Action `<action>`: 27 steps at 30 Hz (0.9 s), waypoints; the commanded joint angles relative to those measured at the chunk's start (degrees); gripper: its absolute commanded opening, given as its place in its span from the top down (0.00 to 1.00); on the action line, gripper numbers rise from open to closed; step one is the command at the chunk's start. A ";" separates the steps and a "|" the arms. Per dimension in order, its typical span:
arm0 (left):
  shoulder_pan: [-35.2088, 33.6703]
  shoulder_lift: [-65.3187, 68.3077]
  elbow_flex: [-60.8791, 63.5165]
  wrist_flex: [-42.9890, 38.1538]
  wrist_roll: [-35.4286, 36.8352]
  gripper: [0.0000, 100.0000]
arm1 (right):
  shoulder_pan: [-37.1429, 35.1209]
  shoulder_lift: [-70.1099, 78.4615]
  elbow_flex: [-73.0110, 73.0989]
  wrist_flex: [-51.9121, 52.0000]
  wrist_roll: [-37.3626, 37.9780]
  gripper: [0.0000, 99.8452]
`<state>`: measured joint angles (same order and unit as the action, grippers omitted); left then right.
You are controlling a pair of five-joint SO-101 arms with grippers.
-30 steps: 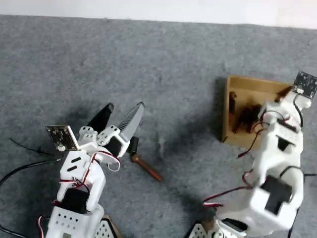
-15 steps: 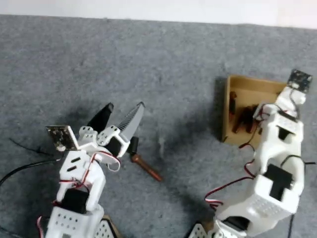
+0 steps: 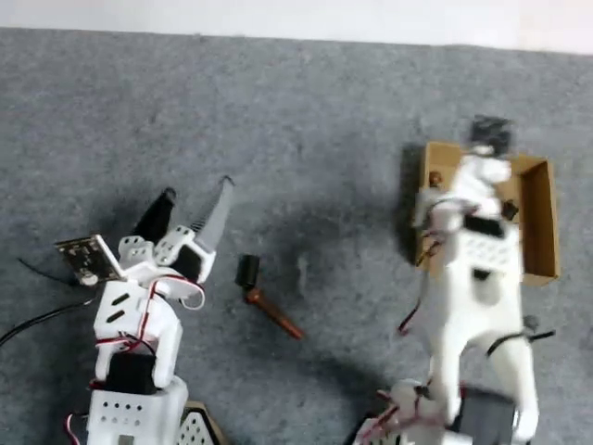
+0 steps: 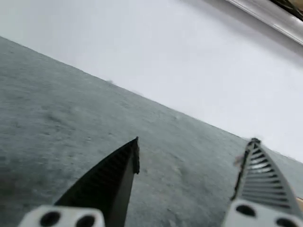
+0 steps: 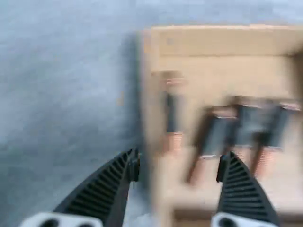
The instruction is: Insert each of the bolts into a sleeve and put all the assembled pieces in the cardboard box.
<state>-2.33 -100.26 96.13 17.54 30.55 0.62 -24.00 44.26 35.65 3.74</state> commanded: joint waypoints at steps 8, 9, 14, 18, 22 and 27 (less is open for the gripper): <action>-9.98 -1.01 0.84 -0.44 0.44 0.67 | -40.57 -18.95 11.56 4.35 -10.90 0.76; -10.95 -1.01 0.84 -0.44 1.85 0.67 | -43.38 -18.42 10.51 4.26 -11.52 0.76; -13.67 -1.01 0.92 -0.26 5.10 0.67 | -51.21 -7.69 2.95 4.26 -12.66 0.76; -13.58 -0.92 1.10 -0.35 5.10 0.67 | -52.62 5.41 -5.23 4.26 -15.82 0.76; -13.58 -0.84 1.10 -0.35 5.10 0.67 | -52.62 16.13 -13.93 4.53 -19.52 0.76; -13.49 -0.66 1.10 -0.35 5.10 0.67 | -52.62 24.31 -18.77 4.62 -23.74 0.76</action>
<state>-15.34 -100.26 96.13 17.54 34.95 -51.43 -1.67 29.76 39.69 -18.07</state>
